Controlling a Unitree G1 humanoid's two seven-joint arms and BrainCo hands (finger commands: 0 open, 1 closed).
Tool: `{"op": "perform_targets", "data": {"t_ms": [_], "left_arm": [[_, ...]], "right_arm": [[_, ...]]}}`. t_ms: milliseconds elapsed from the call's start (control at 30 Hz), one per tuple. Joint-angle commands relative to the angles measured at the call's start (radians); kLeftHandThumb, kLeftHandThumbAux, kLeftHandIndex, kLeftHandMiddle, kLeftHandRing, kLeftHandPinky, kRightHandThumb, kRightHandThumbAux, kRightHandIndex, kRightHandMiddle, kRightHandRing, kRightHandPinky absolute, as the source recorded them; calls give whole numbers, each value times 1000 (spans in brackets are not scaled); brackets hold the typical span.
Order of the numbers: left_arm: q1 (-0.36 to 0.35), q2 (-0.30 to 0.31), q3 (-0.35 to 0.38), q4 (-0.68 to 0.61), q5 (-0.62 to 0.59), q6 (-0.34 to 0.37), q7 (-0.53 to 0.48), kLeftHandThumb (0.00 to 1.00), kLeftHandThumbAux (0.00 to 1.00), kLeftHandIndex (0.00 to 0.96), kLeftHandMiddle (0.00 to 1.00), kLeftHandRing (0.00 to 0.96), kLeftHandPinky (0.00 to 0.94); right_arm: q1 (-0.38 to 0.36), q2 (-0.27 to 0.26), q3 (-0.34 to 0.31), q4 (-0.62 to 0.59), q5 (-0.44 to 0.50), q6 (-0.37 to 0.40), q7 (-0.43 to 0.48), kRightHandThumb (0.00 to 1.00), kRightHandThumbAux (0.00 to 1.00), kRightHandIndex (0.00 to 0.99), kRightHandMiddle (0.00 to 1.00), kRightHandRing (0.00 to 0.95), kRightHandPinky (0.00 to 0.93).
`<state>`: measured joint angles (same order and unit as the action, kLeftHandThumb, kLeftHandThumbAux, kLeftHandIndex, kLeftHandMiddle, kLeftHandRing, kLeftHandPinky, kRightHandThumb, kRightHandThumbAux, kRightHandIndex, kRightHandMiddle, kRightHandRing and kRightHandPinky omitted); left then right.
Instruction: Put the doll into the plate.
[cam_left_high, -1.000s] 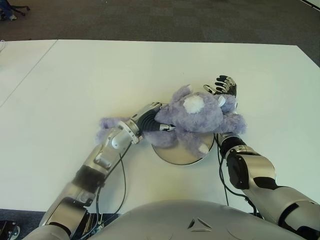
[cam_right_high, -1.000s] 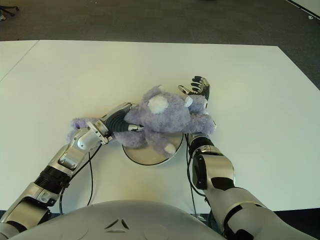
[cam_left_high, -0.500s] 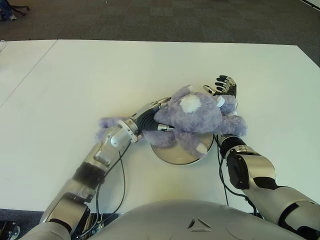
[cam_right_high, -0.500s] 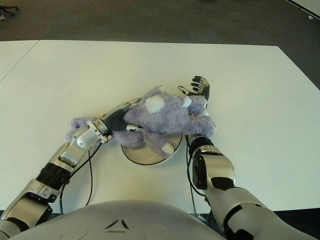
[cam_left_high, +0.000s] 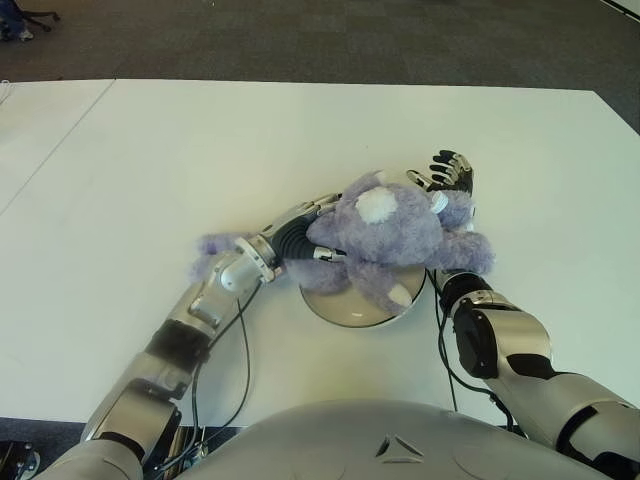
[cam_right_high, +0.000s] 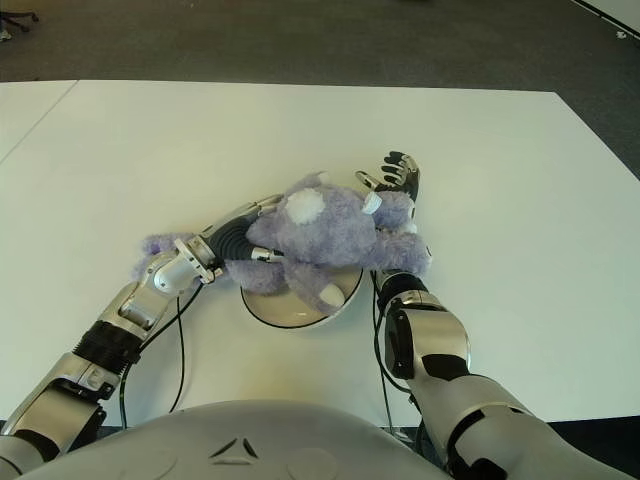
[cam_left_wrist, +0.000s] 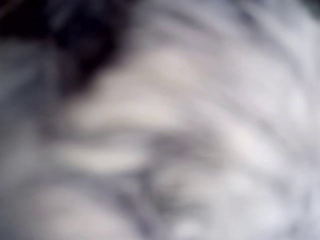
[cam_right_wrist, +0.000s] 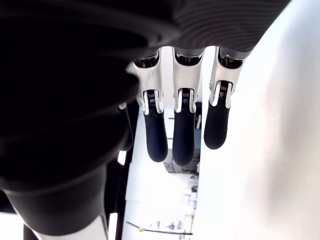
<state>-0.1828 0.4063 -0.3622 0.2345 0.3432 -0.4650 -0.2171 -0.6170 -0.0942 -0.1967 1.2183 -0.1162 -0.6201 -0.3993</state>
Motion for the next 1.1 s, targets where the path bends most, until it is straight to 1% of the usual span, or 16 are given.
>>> {"op": "perform_targets", "data": {"t_ms": [33,67,167,200,233,400,533,567,667,933,967,1000,1033,1100], "left_arm": [[51,36,-23,89,61,67,-38,24,503,0,84,125,162],[51,36,-22,89,62,68,-37,23,505,0,83,126,171],[50,36,-20,92,64,67,-32,22,506,0,83,128,180],[50,36,-19,92,66,67,-28,24,512,0,85,134,196],[50,35,-18,92,67,67,-26,27,516,0,86,139,203],[50,37,-15,91,71,68,-21,30,522,0,88,145,201],[46,39,-13,100,74,65,-16,30,519,0,98,147,187],[47,39,-12,100,75,64,-15,31,517,0,101,148,183],[44,41,-12,105,78,60,-10,37,523,0,103,152,204],[45,43,-10,101,79,60,-9,39,537,0,105,160,215],[46,44,-9,100,80,60,-8,35,535,0,99,145,162],[46,45,-10,97,81,63,-11,34,534,0,98,142,153],[45,46,-10,95,82,66,-12,28,518,0,76,113,104],[45,49,-11,91,85,69,-16,24,499,0,58,90,62]], "right_arm": [[228,81,8,133,-7,66,8,0,918,286,336,357,359],[228,81,9,133,-8,66,8,0,921,290,338,354,338],[227,82,10,134,-9,68,5,0,923,292,339,352,325],[227,83,10,134,-9,68,5,1,925,295,340,353,351],[227,83,10,134,-9,68,5,2,926,296,341,355,343],[227,84,9,134,-9,67,0,12,925,294,344,365,370],[228,86,8,134,-8,62,-6,40,925,294,342,367,358],[228,87,8,134,-8,62,-7,43,925,294,341,369,367],[228,88,8,134,-9,61,-13,40,922,292,343,379,397],[228,89,10,134,-11,60,-13,23,920,287,333,373,395],[228,89,11,134,-11,61,-12,13,920,285,331,371,394],[228,89,10,134,-10,62,-10,9,920,284,331,371,393],[228,89,9,134,-9,62,-9,5,922,286,331,371,393],[228,89,8,134,-7,65,-3,4,927,289,332,370,384]]}}
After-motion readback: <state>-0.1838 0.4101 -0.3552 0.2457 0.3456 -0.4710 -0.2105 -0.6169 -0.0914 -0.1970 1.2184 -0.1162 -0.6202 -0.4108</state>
